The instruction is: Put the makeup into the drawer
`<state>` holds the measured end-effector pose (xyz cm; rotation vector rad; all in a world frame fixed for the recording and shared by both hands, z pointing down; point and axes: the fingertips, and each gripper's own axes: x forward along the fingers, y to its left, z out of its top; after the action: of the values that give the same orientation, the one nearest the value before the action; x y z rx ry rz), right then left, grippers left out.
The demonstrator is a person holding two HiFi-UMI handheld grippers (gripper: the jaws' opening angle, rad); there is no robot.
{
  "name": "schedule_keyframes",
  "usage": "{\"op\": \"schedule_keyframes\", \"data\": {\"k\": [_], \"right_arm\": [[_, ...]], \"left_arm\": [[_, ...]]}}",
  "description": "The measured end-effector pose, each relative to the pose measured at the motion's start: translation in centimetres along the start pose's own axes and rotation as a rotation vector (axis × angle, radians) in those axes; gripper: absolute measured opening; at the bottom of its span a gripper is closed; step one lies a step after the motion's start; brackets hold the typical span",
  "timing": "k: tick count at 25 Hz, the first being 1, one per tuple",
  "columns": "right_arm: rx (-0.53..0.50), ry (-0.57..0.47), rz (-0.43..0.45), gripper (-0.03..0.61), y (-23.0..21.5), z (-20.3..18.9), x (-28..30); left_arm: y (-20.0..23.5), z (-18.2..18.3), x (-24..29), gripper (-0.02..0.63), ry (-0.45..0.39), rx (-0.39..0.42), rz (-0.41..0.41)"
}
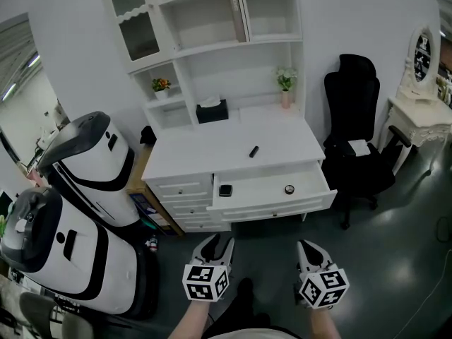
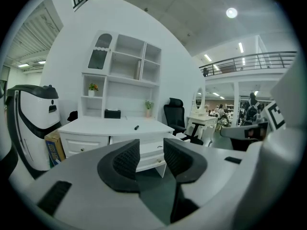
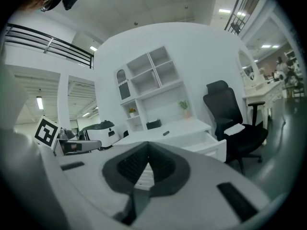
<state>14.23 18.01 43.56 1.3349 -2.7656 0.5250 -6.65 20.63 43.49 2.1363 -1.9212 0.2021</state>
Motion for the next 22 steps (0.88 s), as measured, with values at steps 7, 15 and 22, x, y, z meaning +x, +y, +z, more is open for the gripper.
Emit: {"op": "schedule_keyframes", "data": {"k": [7,15,22], "right_arm": [[0.014,-0.003,-0.015,0.003,-1.4,0.6,2.8],[0.023,-0.003,-0.057,0.003,-4.6,1.9,8.5],[0.03,-0.003,-0.071,0.003,-6.5,4.3,15.3]], "left_arm": [[1.2,0.9,3.6,0.163,0.006,0.006,-0.01],[3.7,2.3,11.3,0.172,0.013,0.003,-0.036],[7.0,5.0,18.5,0.174,0.016,0.011,-0.047]]}}
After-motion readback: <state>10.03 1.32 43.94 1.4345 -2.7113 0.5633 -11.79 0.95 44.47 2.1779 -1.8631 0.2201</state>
